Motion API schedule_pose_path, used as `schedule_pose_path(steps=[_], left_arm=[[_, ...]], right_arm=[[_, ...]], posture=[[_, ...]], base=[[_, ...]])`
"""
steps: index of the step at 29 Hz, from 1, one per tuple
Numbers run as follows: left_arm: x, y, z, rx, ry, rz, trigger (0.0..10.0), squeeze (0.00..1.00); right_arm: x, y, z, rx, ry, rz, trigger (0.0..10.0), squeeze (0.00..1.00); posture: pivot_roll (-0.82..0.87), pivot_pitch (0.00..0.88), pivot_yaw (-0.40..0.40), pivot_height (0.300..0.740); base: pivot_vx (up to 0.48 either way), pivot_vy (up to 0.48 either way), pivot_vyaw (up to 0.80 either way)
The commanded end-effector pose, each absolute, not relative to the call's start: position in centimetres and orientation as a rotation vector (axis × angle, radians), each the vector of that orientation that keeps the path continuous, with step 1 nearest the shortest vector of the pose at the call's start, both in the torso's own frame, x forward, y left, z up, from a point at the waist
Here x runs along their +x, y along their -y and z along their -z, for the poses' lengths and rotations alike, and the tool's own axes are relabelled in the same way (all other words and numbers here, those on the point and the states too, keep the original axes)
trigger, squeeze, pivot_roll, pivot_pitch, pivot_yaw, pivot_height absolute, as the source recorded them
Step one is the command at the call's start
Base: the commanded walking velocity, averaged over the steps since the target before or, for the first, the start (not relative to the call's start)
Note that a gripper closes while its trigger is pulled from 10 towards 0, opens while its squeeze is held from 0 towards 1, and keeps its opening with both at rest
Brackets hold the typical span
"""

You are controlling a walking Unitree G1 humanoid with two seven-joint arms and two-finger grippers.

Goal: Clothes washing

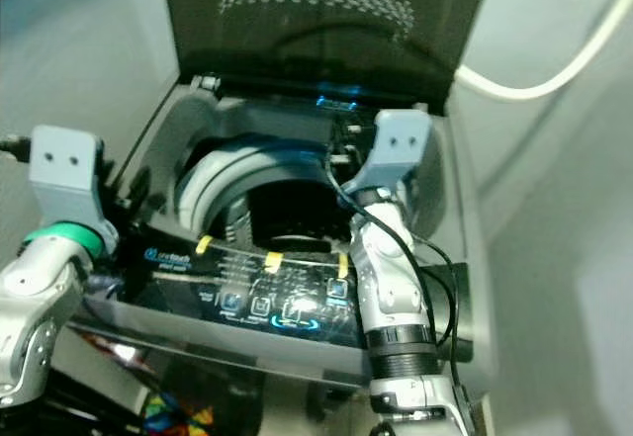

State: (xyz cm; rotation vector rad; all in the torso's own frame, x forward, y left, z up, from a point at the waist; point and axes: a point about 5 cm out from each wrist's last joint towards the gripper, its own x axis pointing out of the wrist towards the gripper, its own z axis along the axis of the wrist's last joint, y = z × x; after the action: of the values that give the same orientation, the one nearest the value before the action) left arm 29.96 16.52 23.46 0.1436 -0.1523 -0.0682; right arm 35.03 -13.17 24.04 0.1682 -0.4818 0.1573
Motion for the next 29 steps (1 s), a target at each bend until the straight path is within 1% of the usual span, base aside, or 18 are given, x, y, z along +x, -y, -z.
schedule_pose_path(steps=[1, 7, 14, 23, 24, 29], left_arm=[[30.13, -16.64, -23.56, 0.151, 0.166, 0.067, 10.0, 0.0], [29.98, -16.36, -23.6, 0.165, 0.18, 0.089, 10.0, 0.0], [29.75, -16.19, -23.79, 0.163, 0.207, 0.105, 10.0, 0.0], [29.78, -16.22, -23.68, 0.161, 0.204, 0.104, 10.0, 0.0], [29.77, -16.17, -23.65, 0.161, 0.203, 0.105, 10.0, 0.0], [29.73, -16.13, -23.6, 0.16, 0.203, 0.105, 10.0, 0.0]], right_arm=[[34.7, 13.09, -24.47, 0.186, 0.504, -0.167, 10.0, 0.0], [34.7, 13.05, -24.01, 0.178, 0.487, -0.17, 10.0, 0.0], [34.69, 13.55, -23.68, 0.268, 0.471, -0.155, 10.0, 0.0], [34.45, 13.66, -23.58, 0.324, 0.471, -0.167, 10.0, 0.0], [34.36, 13.55, -23.63, 0.341, 0.475, -0.184, 10.0, 1.0], [34.21, 13.31, -23.82, 0.356, 0.486, -0.215, 10.0, 1.0]], posture=[[0.13, 0.0, 0.043, 0.74], [0.14, 0.0, 0.035, 0.74], [0.14, 0.0, 0.04, 0.74], [0.14, 0.0, 0.038, 0.74], [0.14, 0.0, 0.035, 0.74], [0.14, 0.0, 0.032, 0.74]], base=[[0.0, 0.0, 0.79], [0.0, 0.0, 0.79], [0.0, 0.0, 0.78], [0.0, 0.0, 0.77], [0.0, 0.0, 0.74], [0.0, 0.0, 0.74]])
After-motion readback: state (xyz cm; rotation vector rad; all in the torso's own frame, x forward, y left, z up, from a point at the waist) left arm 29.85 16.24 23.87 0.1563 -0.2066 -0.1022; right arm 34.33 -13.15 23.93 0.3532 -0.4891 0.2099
